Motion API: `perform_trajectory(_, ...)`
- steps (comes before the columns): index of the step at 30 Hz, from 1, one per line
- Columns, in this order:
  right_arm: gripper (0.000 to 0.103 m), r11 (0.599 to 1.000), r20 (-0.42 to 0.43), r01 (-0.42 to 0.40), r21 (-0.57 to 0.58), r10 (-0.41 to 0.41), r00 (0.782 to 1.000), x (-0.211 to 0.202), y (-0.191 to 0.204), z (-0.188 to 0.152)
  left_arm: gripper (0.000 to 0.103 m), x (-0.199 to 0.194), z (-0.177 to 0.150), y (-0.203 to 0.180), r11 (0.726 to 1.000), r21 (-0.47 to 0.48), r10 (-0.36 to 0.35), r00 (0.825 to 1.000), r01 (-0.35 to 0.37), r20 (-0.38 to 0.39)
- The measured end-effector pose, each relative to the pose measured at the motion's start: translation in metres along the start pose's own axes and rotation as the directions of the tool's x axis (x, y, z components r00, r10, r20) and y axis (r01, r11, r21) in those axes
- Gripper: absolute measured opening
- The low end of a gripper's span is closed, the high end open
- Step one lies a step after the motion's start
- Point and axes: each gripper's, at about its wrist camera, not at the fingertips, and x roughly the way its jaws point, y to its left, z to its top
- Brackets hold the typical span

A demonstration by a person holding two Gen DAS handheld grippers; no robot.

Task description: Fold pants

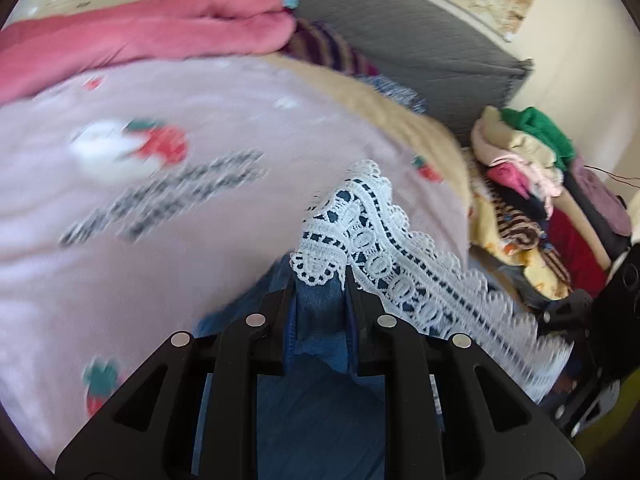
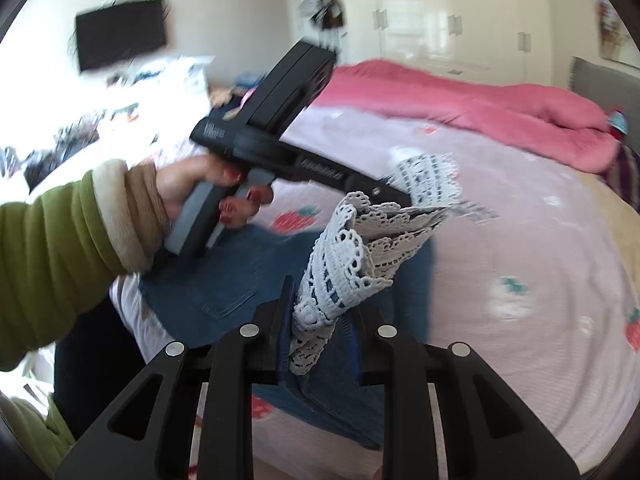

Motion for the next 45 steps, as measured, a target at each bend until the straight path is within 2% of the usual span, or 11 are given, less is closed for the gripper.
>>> perform_trajectory(13, 0.032, 0.956, -0.135, -0.014, -0.292, -0.027, 0.991, 0.058, 0.083, -0.031, 0.054, -0.065, -0.064, 0.060, 0.963, -0.261, 0.092, 0.994, -0.073, 0.062)
perform_trajectory(21, 0.049, 0.977, -0.093, -0.186, -0.104, 0.176, 0.980, 0.026, 0.048, -0.026, 0.064, -0.113, -0.073, 0.084, 0.918, -0.396, 0.103, 0.984, -0.038, 0.145)
perform_trajectory(27, 0.058, 0.993, -0.010, -0.041, 0.107, 0.043, 0.999, 0.012, -0.022, -0.012, 0.072, -0.082, -0.055, 0.067, 0.921, -0.388, 0.054, 0.997, -0.032, 0.046)
perform_trajectory(30, 0.061, 0.979, -0.034, 0.065, 0.196, -0.059, 0.998, 0.021, -0.060, -0.011, 0.072, -0.062, -0.048, 0.062, 0.916, -0.401, 0.007, 1.000, -0.003, 0.011)
perform_trajectory(32, 0.062, 0.964, -0.047, 0.089, 0.250, -0.079, 0.996, 0.033, -0.089, -0.004, 0.069, -0.051, -0.043, 0.057, 0.917, -0.392, 0.063, 0.998, -0.068, -0.026)
perform_trajectory(33, 0.062, 0.960, -0.055, 0.084, 0.267, -0.072, 0.996, 0.040, -0.096, -0.001, 0.060, -0.047, -0.041, 0.055, 0.918, -0.388, 0.066, 0.997, -0.074, -0.036)
perform_trajectory(35, 0.063, 0.954, -0.091, 0.060, 0.294, -0.035, 0.995, 0.062, -0.112, 0.009, 0.018, -0.040, -0.038, 0.053, 0.918, -0.394, 0.038, 0.999, -0.048, -0.033)
perform_trajectory(40, 0.063, 0.936, -0.152, 0.020, 0.353, 0.036, 0.988, 0.122, -0.140, 0.042, 0.017, -0.039, -0.037, 0.049, 0.919, -0.393, 0.021, 1.000, -0.018, 0.004)
perform_trajectory(42, 0.041, 0.934, -0.198, -0.025, 0.358, 0.102, 0.975, 0.140, -0.141, 0.046, 0.017, -0.043, -0.039, 0.049, 0.922, -0.388, 0.003, 0.999, 0.011, 0.034)
perform_trajectory(43, 0.015, 0.942, -0.211, -0.010, 0.336, 0.086, 0.974, 0.139, -0.139, 0.047, 0.017, -0.045, -0.040, 0.050, 0.921, -0.388, -0.003, 0.999, 0.021, 0.046)
perform_trajectory(45, 0.012, 0.955, -0.204, -0.017, 0.295, 0.080, 0.976, 0.135, -0.139, 0.051, 0.016, -0.050, -0.045, 0.055, 0.921, -0.387, -0.010, 0.997, 0.038, 0.075)
